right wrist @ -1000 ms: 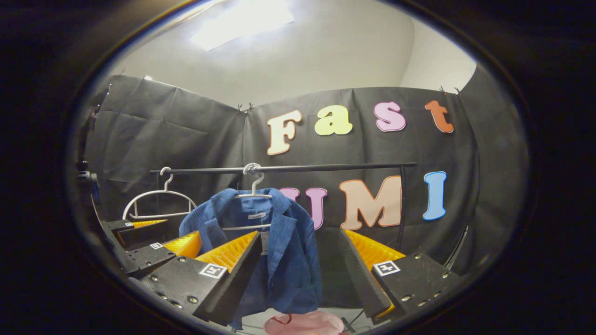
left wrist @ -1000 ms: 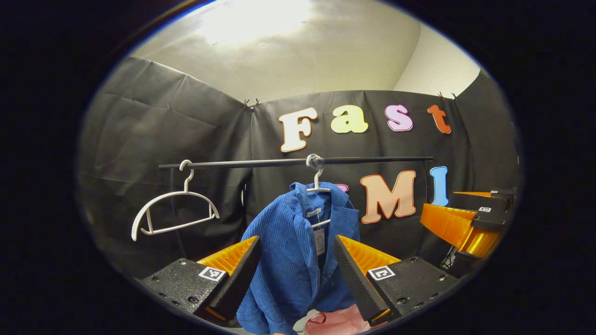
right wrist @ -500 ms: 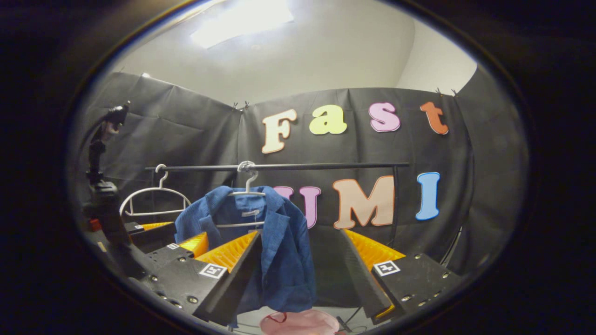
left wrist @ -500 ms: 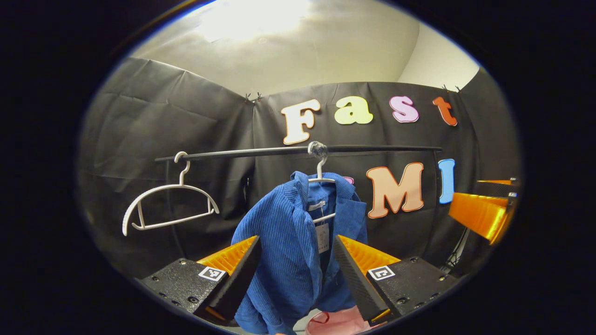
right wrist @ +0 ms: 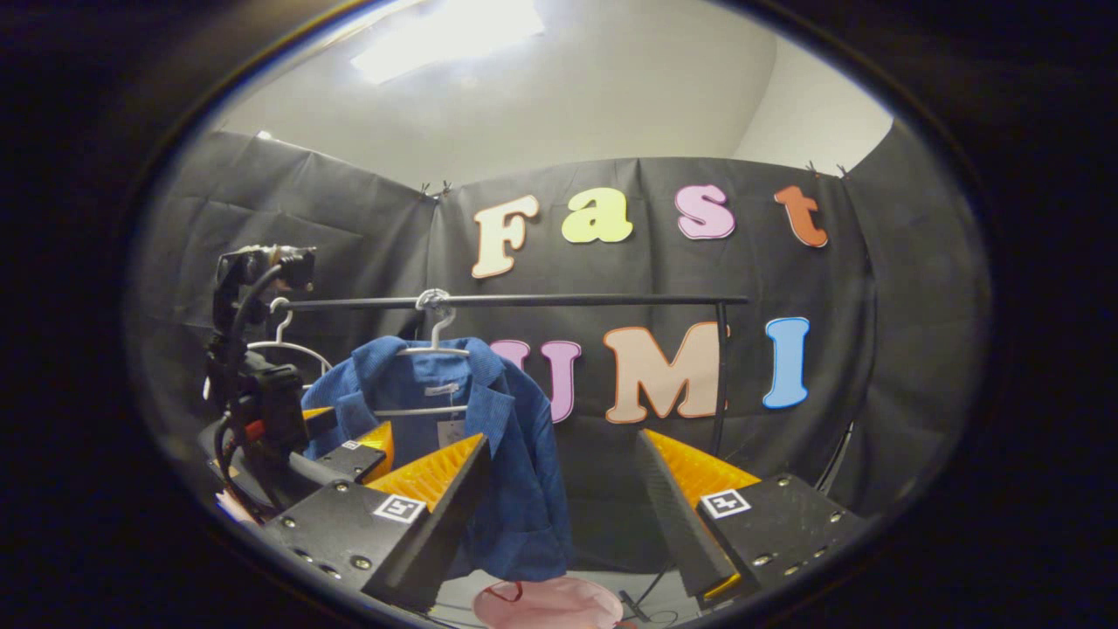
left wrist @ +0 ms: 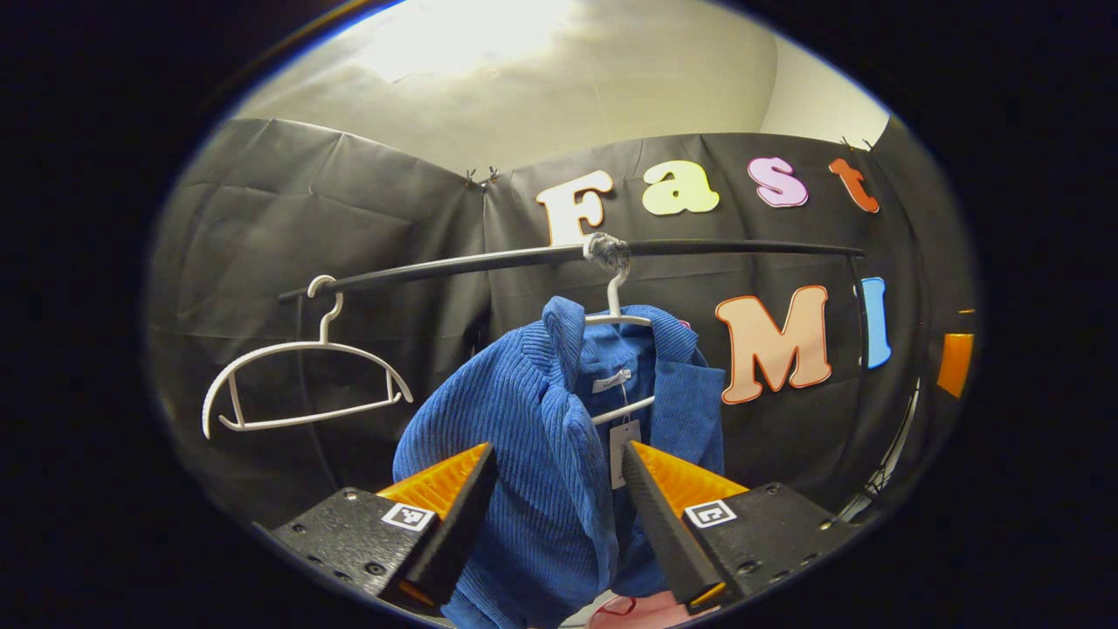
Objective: Grasp the clothes on the hanger with both hands and then place them into the laundry hamper below.
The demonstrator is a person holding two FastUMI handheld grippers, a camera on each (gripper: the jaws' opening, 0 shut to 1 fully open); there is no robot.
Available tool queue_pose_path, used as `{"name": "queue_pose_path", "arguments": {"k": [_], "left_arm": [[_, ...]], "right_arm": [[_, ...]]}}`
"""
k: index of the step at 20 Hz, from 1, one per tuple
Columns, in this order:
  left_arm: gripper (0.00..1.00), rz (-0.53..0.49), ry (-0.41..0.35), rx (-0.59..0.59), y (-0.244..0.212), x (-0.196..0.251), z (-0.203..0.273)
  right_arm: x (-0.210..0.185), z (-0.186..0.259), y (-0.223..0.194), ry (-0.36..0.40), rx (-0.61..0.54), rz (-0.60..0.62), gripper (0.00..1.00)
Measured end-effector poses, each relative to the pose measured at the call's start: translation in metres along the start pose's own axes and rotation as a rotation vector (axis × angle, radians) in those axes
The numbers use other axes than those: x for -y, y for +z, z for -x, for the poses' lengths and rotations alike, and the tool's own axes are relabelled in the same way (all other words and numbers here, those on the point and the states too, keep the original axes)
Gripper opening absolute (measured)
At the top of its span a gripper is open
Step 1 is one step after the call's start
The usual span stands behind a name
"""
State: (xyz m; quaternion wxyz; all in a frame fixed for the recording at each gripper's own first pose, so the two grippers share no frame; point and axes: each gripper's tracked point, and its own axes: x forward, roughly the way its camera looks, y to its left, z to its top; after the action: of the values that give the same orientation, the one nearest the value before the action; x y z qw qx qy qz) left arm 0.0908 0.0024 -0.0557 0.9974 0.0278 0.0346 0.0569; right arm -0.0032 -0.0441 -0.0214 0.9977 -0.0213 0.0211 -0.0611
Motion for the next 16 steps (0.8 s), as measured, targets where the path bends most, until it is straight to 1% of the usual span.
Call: {"name": "queue_pose_path", "arguments": {"k": [3,4,7,8,9,10,11,12,13,14,16], "left_arm": [[0.67,-0.01,0.028,0.004,-0.001,-0.008,-0.008],[0.62,-0.012,0.028,0.004,-0.002,-0.008,-0.01],[0.46,-0.027,0.022,-0.011,-0.005,-0.008,-0.014],[0.35,-0.031,0.02,-0.018,-0.009,-0.01,-0.016],[0.29,-0.035,0.022,-0.025,-0.01,-0.011,-0.018],[0.19,-0.036,0.023,-0.03,-0.011,-0.012,-0.018],[0.14,-0.038,0.026,-0.033,-0.011,-0.013,-0.018],[0.08,-0.039,0.024,-0.037,-0.012,-0.014,-0.018],[0.06,-0.037,0.018,-0.04,-0.012,-0.014,-0.018],[0.03,-0.037,0.014,-0.044,-0.012,-0.014,-0.018],[0.02,-0.032,0.0,-0.039,-0.01,-0.014,-0.017]], "right_arm": [[-0.002,-0.014,-0.004,0.017,-0.001,-0.001,0.99],[-0.003,-0.018,-0.005,0.025,-0.002,-0.002,0.96],[-0.013,-0.032,-0.014,0.065,-0.012,-0.003,0.96],[-0.018,-0.037,-0.017,0.081,-0.016,-0.002,0.96],[-0.021,-0.042,-0.02,0.096,-0.02,-0.001,0.96],[-0.027,-0.047,-0.023,0.113,-0.026,-0.001,0.96],[-0.031,-0.052,-0.026,0.128,-0.03,0.0,0.96],[-0.036,-0.059,-0.029,0.142,-0.034,0.001,0.98],[-0.04,-0.064,-0.033,0.158,-0.039,0.0,0.96],[-0.047,-0.071,-0.037,0.175,-0.046,-0.002,0.99],[-0.061,-0.086,-0.045,0.211,-0.061,-0.01,0.99]]}}
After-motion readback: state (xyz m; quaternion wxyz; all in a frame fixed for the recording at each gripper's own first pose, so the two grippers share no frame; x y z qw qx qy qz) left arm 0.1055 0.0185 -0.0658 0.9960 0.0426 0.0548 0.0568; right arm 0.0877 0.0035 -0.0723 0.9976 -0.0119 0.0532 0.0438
